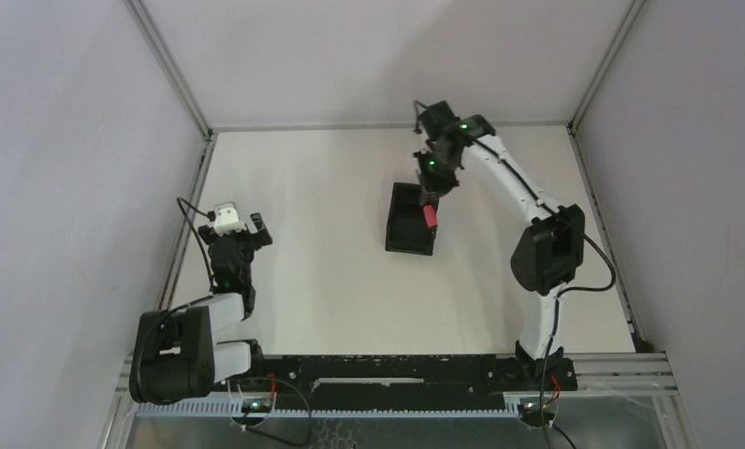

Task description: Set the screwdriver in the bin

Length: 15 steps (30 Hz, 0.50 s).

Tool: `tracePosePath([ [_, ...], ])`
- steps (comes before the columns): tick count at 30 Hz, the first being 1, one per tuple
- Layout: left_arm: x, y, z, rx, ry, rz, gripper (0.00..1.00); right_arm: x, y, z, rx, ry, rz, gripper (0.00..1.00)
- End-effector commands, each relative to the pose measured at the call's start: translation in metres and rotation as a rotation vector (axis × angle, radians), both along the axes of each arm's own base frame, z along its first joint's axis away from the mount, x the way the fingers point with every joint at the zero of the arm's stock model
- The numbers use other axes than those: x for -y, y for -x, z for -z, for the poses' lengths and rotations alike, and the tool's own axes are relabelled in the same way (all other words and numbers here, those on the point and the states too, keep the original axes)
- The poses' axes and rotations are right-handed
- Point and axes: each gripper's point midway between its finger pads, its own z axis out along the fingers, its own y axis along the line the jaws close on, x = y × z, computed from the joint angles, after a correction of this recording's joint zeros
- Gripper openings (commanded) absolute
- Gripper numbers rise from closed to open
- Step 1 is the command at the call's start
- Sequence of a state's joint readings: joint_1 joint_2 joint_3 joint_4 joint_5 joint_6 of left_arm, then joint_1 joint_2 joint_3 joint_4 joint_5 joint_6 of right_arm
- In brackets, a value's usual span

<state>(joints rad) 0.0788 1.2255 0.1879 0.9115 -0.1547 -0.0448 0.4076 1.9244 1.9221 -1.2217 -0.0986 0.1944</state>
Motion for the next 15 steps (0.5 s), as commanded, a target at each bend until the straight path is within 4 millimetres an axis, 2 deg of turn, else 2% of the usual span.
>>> tracePosePath([
  [1, -0.001, -0.014, -0.03, 0.084, -0.02, -0.003, 1.0, -0.044, -0.013, -0.002, 0.093, -0.016, -0.135, 0.0],
  [5, -0.001, -0.014, -0.03, 0.083, -0.02, -0.003, 1.0, -0.057, -0.022, 0.021, 0.122, 0.035, -0.204, 0.0],
  [15, -0.001, -0.014, -0.03, 0.083, -0.02, -0.002, 1.0, -0.054, -0.033, 0.093, 0.118, 0.107, -0.243, 0.0],
])
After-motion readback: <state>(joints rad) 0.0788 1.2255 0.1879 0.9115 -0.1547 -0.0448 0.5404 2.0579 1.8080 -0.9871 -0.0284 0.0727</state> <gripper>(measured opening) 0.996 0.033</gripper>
